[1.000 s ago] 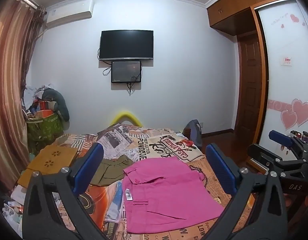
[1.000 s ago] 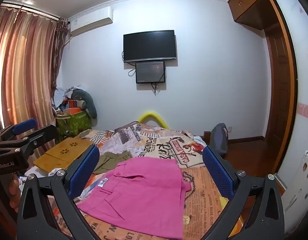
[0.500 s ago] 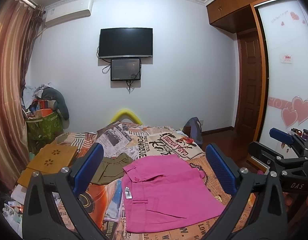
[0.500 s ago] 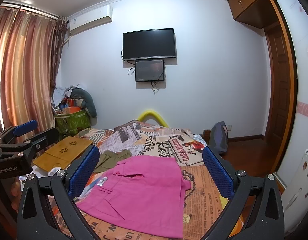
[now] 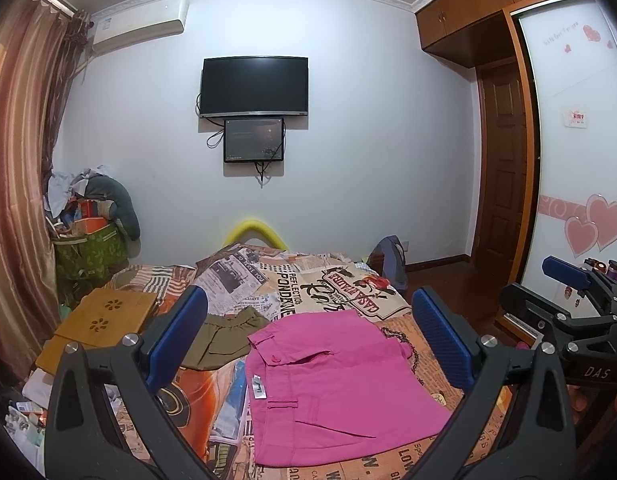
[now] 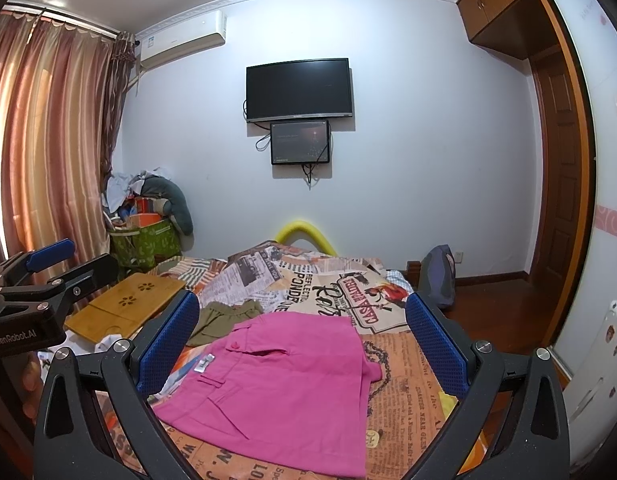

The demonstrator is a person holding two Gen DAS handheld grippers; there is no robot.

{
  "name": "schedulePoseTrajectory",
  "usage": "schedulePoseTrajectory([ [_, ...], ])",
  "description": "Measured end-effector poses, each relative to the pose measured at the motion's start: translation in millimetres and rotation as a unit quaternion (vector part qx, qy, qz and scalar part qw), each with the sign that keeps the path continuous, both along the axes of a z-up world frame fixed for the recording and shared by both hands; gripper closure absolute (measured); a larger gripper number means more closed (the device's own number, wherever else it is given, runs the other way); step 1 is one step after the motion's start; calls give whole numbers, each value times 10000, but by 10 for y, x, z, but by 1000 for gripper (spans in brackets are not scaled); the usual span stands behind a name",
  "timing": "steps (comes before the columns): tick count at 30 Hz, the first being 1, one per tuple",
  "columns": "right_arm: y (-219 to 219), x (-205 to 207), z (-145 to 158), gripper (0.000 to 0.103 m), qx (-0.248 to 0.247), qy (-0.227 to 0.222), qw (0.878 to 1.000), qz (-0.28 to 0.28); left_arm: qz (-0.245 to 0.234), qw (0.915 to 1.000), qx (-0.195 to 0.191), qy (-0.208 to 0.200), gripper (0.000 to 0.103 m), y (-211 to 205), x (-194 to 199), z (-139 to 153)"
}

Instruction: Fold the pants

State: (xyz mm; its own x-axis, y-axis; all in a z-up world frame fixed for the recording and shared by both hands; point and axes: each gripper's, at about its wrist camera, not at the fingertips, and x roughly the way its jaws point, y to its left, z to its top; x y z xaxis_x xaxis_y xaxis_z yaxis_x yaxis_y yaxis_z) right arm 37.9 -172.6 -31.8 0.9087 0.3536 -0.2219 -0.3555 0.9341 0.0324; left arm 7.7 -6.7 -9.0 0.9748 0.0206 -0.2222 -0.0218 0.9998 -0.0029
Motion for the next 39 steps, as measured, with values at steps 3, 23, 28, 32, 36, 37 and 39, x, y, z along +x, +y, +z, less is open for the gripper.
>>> schedulePoseTrajectory([
  [3, 3, -8, -3, 0, -8, -8, 10000, 2, 5, 10000, 7, -3, 0, 1, -1, 2],
  [23, -3, 7, -14, 0, -27, 1, 10000, -9, 21, 10000, 2, -13, 0, 12, 0, 2],
  [28, -9, 8, -20, 0, -37, 0, 10000, -12, 40, 10000, -1, -14, 0, 17, 3, -3],
  [32, -4, 8, -28, 0, -55, 14, 10000, -15, 45, 10000, -28, 10, 0, 22, 24, -16],
  [36, -3, 19, -37, 0, -46, 46, 10000, -24, 43, 10000, -30, 43, 0, 21, 55, -25],
  [37, -3, 24, -37, 0, -45, 55, 10000, -24, 43, 10000, -25, 46, 0, 24, 57, -31],
  [39, -11, 35, -41, 0, -43, 68, 10000, -36, 51, 10000, -19, 40, 0, 26, 59, -37],
])
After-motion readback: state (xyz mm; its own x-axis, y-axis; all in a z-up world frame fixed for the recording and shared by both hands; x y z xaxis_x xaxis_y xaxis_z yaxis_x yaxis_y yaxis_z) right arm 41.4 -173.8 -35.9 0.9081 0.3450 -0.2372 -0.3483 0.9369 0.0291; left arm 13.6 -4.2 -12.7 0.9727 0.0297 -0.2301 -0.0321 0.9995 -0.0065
